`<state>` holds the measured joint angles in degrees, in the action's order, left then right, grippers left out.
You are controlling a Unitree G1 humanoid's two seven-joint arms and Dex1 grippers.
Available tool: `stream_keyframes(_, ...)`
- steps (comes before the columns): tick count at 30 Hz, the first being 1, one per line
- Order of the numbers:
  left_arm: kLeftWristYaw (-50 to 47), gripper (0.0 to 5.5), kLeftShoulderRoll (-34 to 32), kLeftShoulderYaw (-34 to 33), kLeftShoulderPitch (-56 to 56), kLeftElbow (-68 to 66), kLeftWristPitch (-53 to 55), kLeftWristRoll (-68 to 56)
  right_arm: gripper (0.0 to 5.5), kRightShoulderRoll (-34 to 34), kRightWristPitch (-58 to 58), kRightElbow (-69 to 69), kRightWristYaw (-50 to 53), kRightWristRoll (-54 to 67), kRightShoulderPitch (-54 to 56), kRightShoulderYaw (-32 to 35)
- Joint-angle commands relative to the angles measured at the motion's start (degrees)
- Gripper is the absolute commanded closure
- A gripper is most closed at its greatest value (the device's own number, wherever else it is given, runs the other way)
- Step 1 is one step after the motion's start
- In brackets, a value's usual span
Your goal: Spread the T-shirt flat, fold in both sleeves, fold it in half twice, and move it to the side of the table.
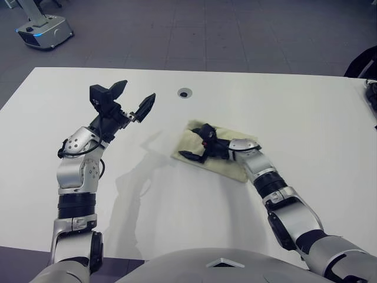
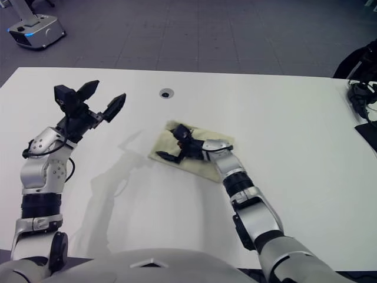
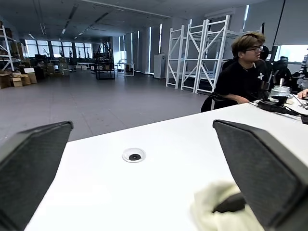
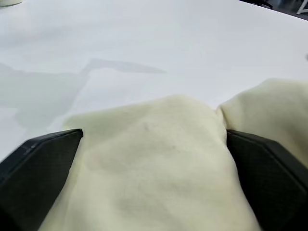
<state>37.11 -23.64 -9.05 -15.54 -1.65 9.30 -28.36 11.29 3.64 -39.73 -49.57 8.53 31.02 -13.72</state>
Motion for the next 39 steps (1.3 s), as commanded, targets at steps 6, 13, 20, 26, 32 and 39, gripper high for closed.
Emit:
stream_keyframes(6,3.17,0.10,-0.76,-0.13,0.37,-1.21,-0.21,0.73,0.13,7.37,-0.84,-10.42,7.20,6.58,-13.16,16.26)
stream_keyframes(13,3.91,0.10,-2.25,-3.48,3.75,-0.43,-0.81,0.32,0.13,7.56,-17.51,-25.01,34.40,2.07,-14.62,21.92)
stream_keyframes(20,4.61,0.10,-2.32,-3.75,3.41,-1.62,-1.49,0.69,0.13,8.60,-22.28,-30.12,43.34,0.26,-11.17,23.24)
stream_keyframes(26,4.79,0.10,-2.17,-3.46,3.36,-2.01,-2.10,0.79,0.13,9.13,-25.57,-29.24,42.27,-0.43,-9.70,23.69)
stream_keyframes(32,3.25,0.10,-2.11,-3.61,2.95,0.08,-3.03,1.54,0.13,12.36,-26.69,-19.01,35.60,3.53,-5.72,27.16)
stream_keyframes(39,-9.78,0.10,0.76,-3.13,2.01,14.16,-0.48,5.01,0.13,17.06,-10.55,12.33,32.75,6.14,-2.91,27.22)
